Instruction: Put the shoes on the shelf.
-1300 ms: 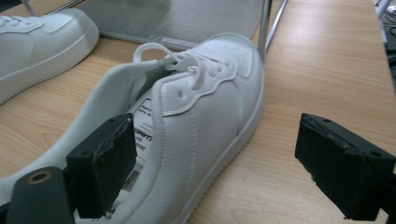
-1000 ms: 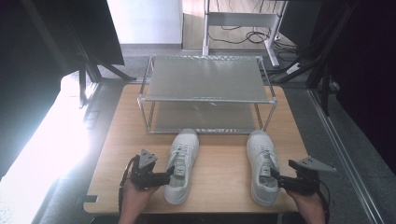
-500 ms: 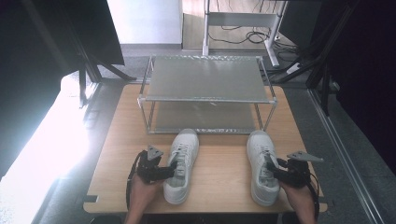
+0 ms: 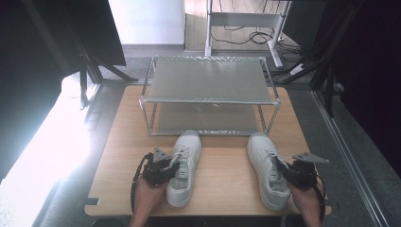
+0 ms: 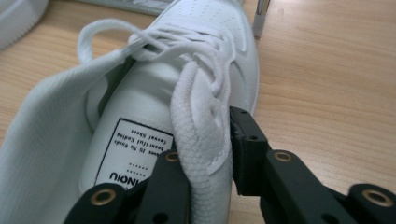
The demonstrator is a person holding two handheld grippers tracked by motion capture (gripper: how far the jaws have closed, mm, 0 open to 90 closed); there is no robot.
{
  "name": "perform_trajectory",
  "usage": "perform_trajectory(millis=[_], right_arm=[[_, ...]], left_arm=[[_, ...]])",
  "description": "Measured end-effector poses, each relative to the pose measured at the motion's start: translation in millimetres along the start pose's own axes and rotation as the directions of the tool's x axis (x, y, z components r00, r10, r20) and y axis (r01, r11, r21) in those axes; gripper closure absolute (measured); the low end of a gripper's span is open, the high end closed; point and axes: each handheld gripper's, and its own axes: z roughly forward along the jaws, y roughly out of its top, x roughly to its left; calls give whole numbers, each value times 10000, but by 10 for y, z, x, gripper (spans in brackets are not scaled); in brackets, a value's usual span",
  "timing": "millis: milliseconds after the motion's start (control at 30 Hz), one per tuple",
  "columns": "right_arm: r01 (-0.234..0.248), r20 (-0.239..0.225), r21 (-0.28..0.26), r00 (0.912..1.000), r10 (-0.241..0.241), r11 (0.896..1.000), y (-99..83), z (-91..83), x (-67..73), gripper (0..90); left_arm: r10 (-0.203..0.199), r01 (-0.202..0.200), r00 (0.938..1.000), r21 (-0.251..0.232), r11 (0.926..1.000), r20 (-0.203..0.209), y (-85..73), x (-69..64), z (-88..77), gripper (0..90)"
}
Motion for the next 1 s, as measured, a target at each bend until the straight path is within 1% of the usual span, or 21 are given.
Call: perform_trajectory(millis=[33,67,100,133,167,200,233,300,333,367,500,567,633,667,733,800,833,867,900,1000], right_arm=[[0,0,0,10000,0,10000,0,0,0,794],[-143,-139,-16,9998,143,9999,-5,-4,-24,802],[-171,-160,7,9997,171,9999,-6,-10,-33,815],[-150,-132,15,9998,150,9999,-5,-13,-32,823],[-155,-87,-1,9998,155,9999,-5,-12,-29,828],[-179,-98,31,9998,179,9998,-1,-15,-34,835],[-179,-98,31,9998,179,9998,-1,-15,-34,835],[-213,-149,62,9997,214,9998,1,-19,-45,838],[-330,-221,52,9992,331,9994,1,-20,-56,839],[-430,-340,64,9985,432,9991,3,-23,-79,840],[-741,-569,69,9956,744,9972,7,-28,-123,842],[-1055,-825,67,9910,1056,9944,7,-35,-151,843],[-1446,-1296,44,9811,1439,9895,0,-38,-185,845],[-1548,-1465,37,9772,1536,9879,-5,-36,-196,845],[-1877,-1897,-16,9644,1840,9822,-12,-24,-205,846],[-1924,-2056,-61,9606,1871,9813,0,-22,-185,845],[-1911,-2101,-117,9601,1845,9815,12,-21,-171,845],[-1917,-2147,-161,9592,1838,9813,22,-20,-160,845],[-1905,-2220,-166,9579,1822,9815,39,-24,-149,845],[-1999,-2529,-307,9495,1859,9793,88,-23,-103,844]], left_arm=[[-20,20,9999,-1,10000,-101,0,-8,-3,675],[41,-40,9996,40,10000,-265,2,-22,-6,701],[98,-96,9992,66,9999,-395,3,-31,-8,728],[169,-164,9984,98,9998,-534,3,-37,-11,751],[158,-153,9981,93,9998,-593,-1,-28,-17,774],[82,-79,9984,69,9999,-553,-7,-7,-24,807],[6,-4,9988,30,10000,-492,-14,14,-30,807],[-312,308,9992,-154,9994,-255,-39,69,-40,821],[-533,530,9985,-291,9982,-77,-61,106,-49,825],[-601,599,9982,-342,9976,-36,-68,115,-51,830],[-1052,1065,9942,-616,9924,243,-107,171,-65,838],[-1353,1382,9898,-706,9879,443,-114,203,-70,840],[-1634,1680,9845,-746,9830,639,-117,237,-76,842],[-1823,1882,9803,-794,9789,761,-121,258,-79,842],[-2234,2327,9693,-897,9684,1031,-140,299,-90,843],[-2458,2593,9610,-1038,9602,1266,-159,317,-106,844],[-2521,2668,9583,-1048,9581,1346,-161,319,-118,844],[-2565,2730,9560,-1119,9555,1422,-162,314,-130,844],[-2553,2734,9555,-1183,9546,1477,-157,300,-149,844],[-2490,2706,9552,-1318,9536,1598,-127,258,-195,844]])
